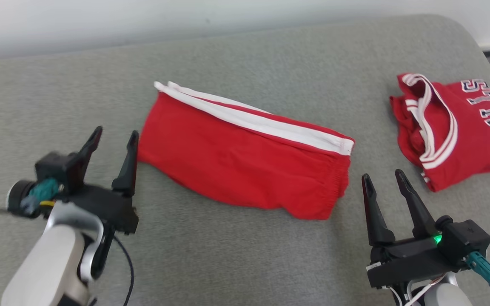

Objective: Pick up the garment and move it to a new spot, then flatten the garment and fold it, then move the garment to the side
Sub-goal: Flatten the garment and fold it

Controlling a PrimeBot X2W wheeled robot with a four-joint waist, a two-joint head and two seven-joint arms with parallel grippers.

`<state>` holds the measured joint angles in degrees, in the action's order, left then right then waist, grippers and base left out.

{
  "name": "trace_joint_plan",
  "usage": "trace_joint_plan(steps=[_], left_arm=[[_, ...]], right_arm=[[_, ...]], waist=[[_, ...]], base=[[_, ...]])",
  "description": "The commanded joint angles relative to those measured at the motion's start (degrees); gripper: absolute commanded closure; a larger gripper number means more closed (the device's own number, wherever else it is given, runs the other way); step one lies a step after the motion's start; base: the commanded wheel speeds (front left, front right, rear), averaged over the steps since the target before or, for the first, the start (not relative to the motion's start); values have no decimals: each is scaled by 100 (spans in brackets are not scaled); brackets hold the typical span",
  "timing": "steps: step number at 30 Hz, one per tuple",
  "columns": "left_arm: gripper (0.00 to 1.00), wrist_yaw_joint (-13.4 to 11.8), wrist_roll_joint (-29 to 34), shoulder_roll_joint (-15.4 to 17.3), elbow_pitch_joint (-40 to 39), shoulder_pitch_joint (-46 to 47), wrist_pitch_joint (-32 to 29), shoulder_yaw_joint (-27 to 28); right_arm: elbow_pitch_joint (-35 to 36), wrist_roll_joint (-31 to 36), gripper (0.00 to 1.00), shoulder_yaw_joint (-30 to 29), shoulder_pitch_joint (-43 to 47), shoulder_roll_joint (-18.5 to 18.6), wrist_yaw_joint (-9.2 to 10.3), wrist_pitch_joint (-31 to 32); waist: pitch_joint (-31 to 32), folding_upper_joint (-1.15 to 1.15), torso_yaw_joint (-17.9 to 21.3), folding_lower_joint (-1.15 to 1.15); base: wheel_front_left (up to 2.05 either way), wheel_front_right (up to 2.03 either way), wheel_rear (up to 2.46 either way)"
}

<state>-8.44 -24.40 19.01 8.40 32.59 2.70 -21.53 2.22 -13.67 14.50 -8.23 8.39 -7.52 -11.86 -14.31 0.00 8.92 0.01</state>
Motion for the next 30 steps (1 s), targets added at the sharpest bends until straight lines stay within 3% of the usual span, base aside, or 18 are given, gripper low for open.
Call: trace_joint_plan(steps=[1, 8, 19, 21, 22, 26, 30], left_arm=[[0, 144, -85, -49, 355, 264, -71, -51], [0, 575, -400, -207, 1915, 1025, -356, -73], [2, 1071, -868, -520, 3143, 1371, -1088, -188], [57, 1185, -1046, -616, 3235, 1352, -1251, -186], [100, 1207, -1033, -606, 3259, 1377, -1305, -211], [100, 1289, -1132, -604, 3303, 1415, -1406, -214], [100, 1224, -1173, -574, 3159, 1339, -1083, -107]], right_arm=[[-39, -89, 0, 52, -89, -22, 7, -49], [-187, -220, 0, 166, -277, -60, 8, -170], [-354, -366, 0, 147, -311, -54, 7, -241], [-356, -383, 0, 175, -339, -64, 8, -257], [-357, -402, 0, 184, -353, -68, 8, -264], [-367, -443, 0, 183, -378, -76, 7, -281], [-397, -488, 0, 110, -312, -81, 8, -286]], waist=[[-267, 0, 267, -1], [-544, 0, 542, -1], [-560, 0, 515, -1], [-547, 0, 503, -1], [-541, 0, 501, -1], [-517, 0, 498, -1], [-469, 0, 470, -1]], base=[[0, 0, 0], [0, 0, 0], [0, 0, 0], [0, 0, 0], [0, 0, 0], [0, 0, 0], [0, 0, 0]])
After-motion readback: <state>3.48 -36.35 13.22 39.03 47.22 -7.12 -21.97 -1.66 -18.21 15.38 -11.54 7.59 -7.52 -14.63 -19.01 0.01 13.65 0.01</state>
